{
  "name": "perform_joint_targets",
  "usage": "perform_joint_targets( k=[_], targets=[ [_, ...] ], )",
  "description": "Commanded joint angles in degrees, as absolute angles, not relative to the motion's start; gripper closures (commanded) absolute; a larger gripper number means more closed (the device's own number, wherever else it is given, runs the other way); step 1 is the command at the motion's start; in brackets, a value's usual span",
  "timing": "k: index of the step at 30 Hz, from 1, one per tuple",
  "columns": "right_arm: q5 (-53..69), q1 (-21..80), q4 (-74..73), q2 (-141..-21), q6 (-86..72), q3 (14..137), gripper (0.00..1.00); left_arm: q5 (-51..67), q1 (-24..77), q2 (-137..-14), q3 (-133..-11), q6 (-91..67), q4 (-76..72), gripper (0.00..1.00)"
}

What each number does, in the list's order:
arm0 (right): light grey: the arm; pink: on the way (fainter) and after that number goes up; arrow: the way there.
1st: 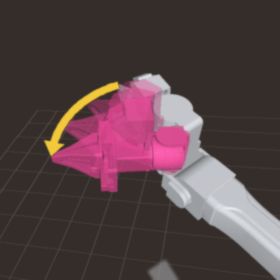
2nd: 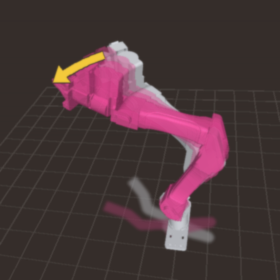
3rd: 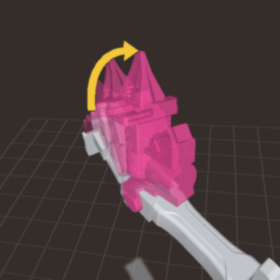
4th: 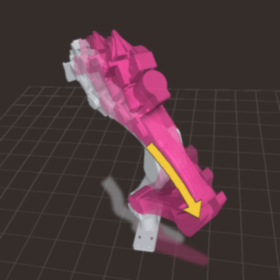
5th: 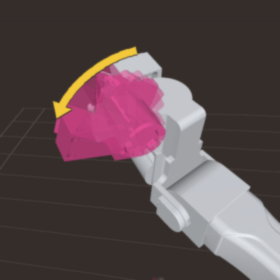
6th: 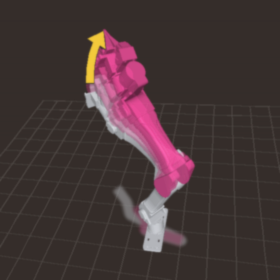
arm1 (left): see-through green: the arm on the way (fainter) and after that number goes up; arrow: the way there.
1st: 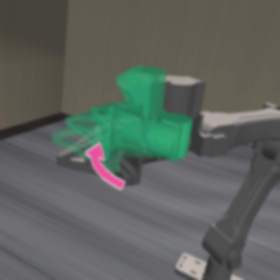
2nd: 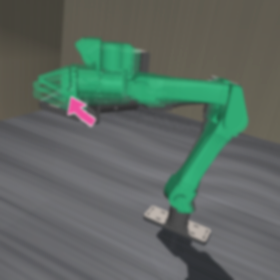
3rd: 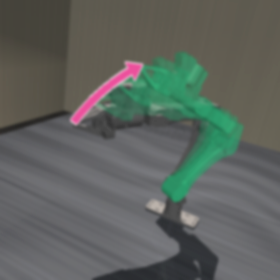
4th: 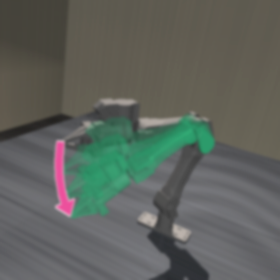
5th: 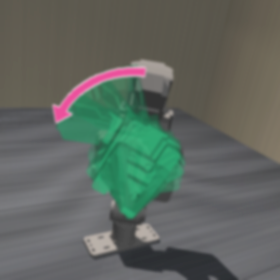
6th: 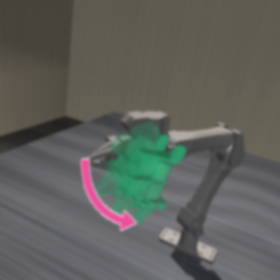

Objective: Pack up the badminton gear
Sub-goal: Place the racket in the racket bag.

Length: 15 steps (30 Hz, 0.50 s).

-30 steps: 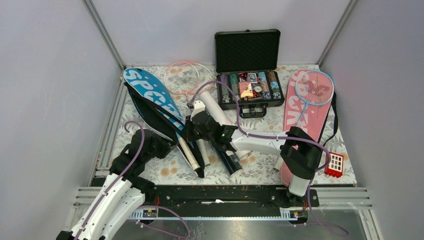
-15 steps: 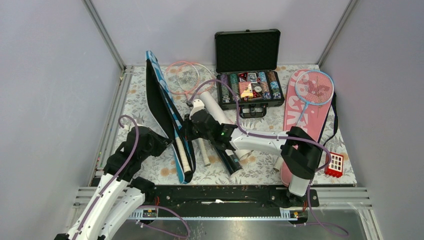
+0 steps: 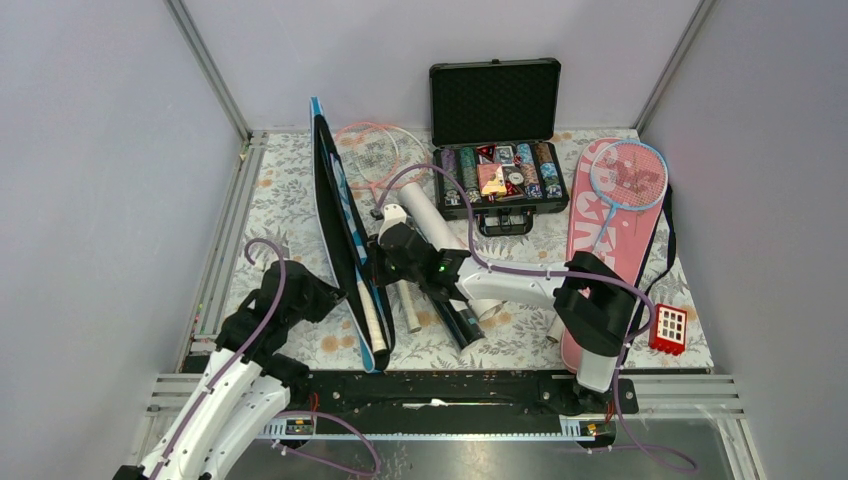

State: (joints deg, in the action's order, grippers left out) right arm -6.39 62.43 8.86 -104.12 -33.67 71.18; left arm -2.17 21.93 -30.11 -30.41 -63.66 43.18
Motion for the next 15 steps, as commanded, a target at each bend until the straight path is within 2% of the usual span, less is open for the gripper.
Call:
perform_joint_targets(
  k=[1, 9, 12, 15],
  targets=[
    [-5.50, 62.18, 10.84, -102.24, -34.40, 72.28, 1.00, -1.21, 21.79, -29.22, -34.78, -61.38, 41.37, 1.00],
    [-5.78, 61.89, 9.42, -98.43, -33.45, 72.89, 1.00, 6.84, 21.80, -28.20, -32.34, -63.65, 37.43, 1.00],
    [-4.98, 61.88, 8.44, -95.00, -32.55, 73.58, 1.00, 4.46, 21.75, -27.99, -37.79, -61.43, 41.93, 1.00],
    [-3.91, 62.15, 8.92, -97.70, -32.72, 72.25, 1.00, 0.71, 21.79, -30.61, -38.56, -57.78, 46.87, 1.00]
  ],
)
